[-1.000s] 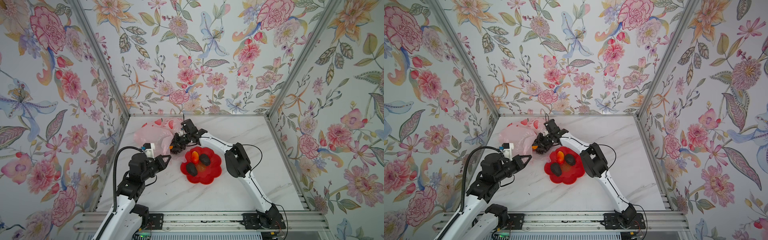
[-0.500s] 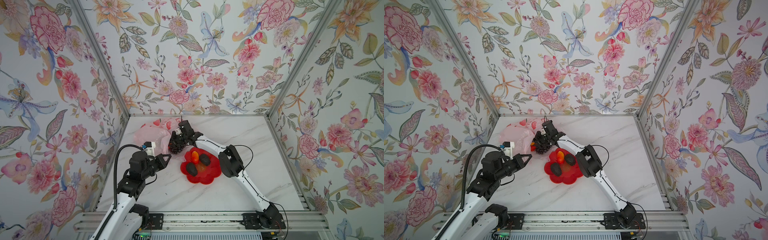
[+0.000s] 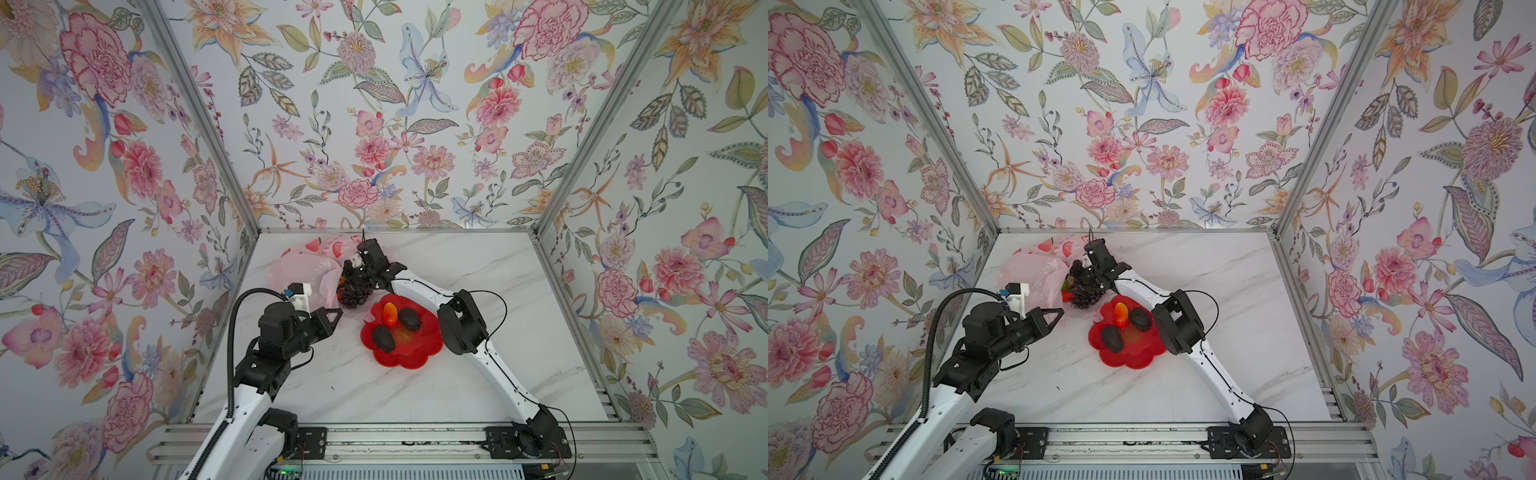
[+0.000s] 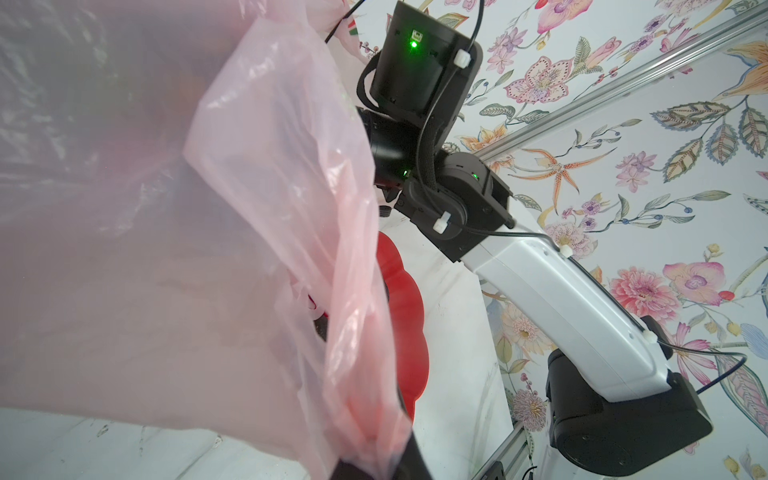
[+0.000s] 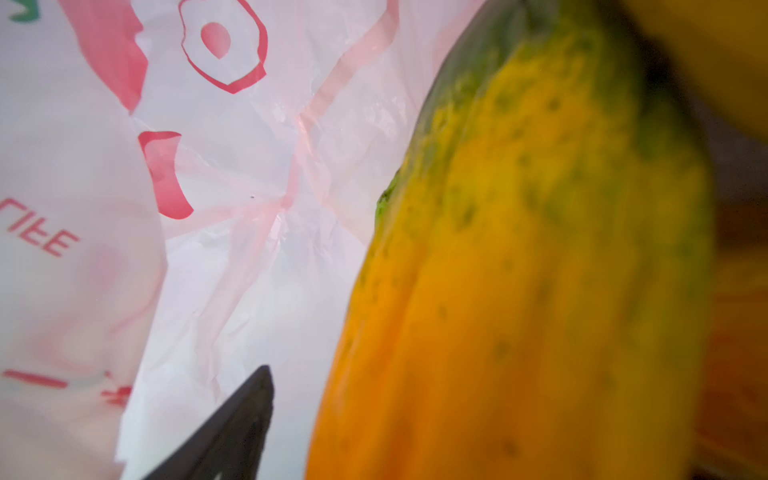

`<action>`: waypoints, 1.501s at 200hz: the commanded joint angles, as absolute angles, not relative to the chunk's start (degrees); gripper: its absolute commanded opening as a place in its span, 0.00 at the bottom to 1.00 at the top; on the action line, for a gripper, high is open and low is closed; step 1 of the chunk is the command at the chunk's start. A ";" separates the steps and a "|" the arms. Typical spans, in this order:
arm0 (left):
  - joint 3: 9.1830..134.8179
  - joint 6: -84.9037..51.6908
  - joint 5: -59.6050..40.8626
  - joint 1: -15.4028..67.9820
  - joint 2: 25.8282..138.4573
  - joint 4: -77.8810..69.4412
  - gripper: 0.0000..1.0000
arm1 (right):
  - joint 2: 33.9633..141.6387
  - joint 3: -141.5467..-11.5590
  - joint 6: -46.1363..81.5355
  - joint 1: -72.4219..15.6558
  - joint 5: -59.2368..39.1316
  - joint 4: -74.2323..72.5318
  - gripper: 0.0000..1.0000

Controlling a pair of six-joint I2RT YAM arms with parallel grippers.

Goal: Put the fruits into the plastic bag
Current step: 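Open the right gripper inside the bag to release the papaya, then withdraw the right gripper from the bag and raise it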

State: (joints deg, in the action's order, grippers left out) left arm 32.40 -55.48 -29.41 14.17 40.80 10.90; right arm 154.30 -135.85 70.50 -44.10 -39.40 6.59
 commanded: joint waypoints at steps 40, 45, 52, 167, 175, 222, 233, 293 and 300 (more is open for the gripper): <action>31.56 -57.02 -29.04 13.51 39.68 8.61 0.00 | 148.78 -136.61 62.86 -42.99 -38.65 13.52 0.99; 31.55 -57.12 -28.97 13.60 39.70 8.53 0.00 | 148.47 -136.67 62.44 -43.01 -38.67 13.97 0.99; 31.57 -57.26 -28.77 13.55 39.68 8.44 0.00 | 147.88 -136.58 61.86 -43.14 -38.76 14.75 0.99; 30.02 -60.11 -27.43 13.27 38.29 6.47 0.00 | 137.56 -131.18 53.72 -43.74 -44.07 25.79 0.99; 29.81 -60.29 -27.41 13.40 38.02 6.50 0.00 | 137.10 -131.19 52.89 -43.75 -44.21 26.57 0.99; 29.01 -60.47 -27.09 13.07 36.75 7.90 0.00 | 134.85 -129.65 48.48 -43.17 -44.30 29.09 0.99; 28.93 -60.47 -27.07 12.98 36.65 8.02 0.00 | 134.14 -129.07 47.89 -42.94 -44.38 29.14 0.99; 29.46 -60.04 -26.51 12.70 35.56 10.29 0.00 | 128.32 -129.88 37.66 -42.48 -39.27 39.66 0.99; 29.38 -59.90 -26.46 12.61 35.30 10.69 0.00 | 127.11 -129.84 35.83 -42.59 -37.91 41.20 0.99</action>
State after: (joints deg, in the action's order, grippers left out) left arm 29.63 -60.05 -27.51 13.43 36.60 8.47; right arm 133.40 -128.95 43.75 -42.85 -41.78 34.11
